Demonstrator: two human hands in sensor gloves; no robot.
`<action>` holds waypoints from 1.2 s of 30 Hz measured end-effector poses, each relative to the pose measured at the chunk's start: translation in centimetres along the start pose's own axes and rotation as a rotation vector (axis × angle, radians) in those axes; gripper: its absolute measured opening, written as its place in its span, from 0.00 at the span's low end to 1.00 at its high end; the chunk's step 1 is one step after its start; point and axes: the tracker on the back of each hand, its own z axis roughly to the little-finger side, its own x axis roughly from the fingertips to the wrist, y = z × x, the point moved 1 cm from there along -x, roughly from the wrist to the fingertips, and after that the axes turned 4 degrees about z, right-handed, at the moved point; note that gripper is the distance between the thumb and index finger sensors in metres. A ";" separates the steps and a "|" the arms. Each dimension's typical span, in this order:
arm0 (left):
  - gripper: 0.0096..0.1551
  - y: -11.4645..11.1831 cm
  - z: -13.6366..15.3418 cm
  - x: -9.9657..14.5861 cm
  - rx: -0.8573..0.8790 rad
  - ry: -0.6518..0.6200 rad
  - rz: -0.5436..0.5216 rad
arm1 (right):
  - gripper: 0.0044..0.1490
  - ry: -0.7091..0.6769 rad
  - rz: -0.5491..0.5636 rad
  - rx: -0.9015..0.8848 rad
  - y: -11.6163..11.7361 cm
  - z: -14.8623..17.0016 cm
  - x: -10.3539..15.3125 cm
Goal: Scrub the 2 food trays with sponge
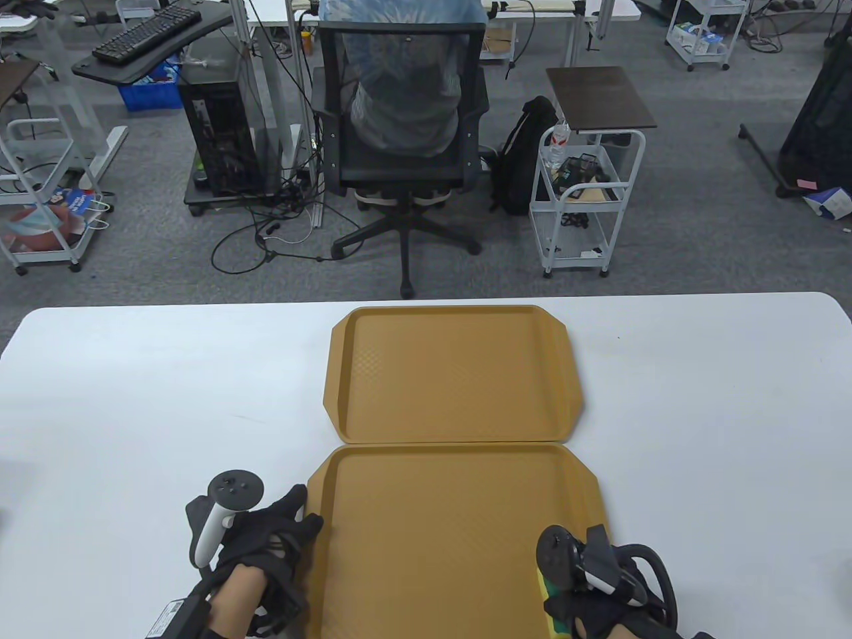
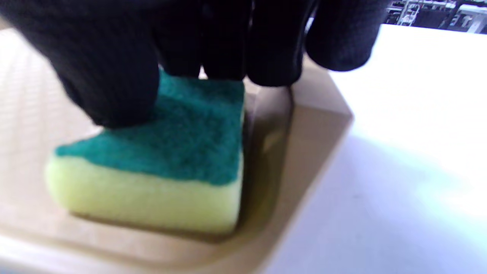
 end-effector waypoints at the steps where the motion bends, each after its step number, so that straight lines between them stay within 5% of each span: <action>1: 0.41 0.0 0.0 0.0 0.000 0.000 0.000 | 0.42 0.003 0.010 0.018 0.0 0.1 0.0; 21: 0.41 0.0 0.0 0.0 -0.004 -0.001 -0.002 | 0.42 0.188 0.183 -0.011 -2.1 0.9 -7.7; 29: 0.41 0.0 0.0 0.0 -0.007 -0.001 -0.002 | 0.38 0.207 0.304 0.029 -2.1 0.4 -8.3; 36: 0.41 0.0 0.0 -0.1 -0.013 -0.001 -0.003 | 0.43 0.150 0.118 0.141 -1.3 -1.1 -7.7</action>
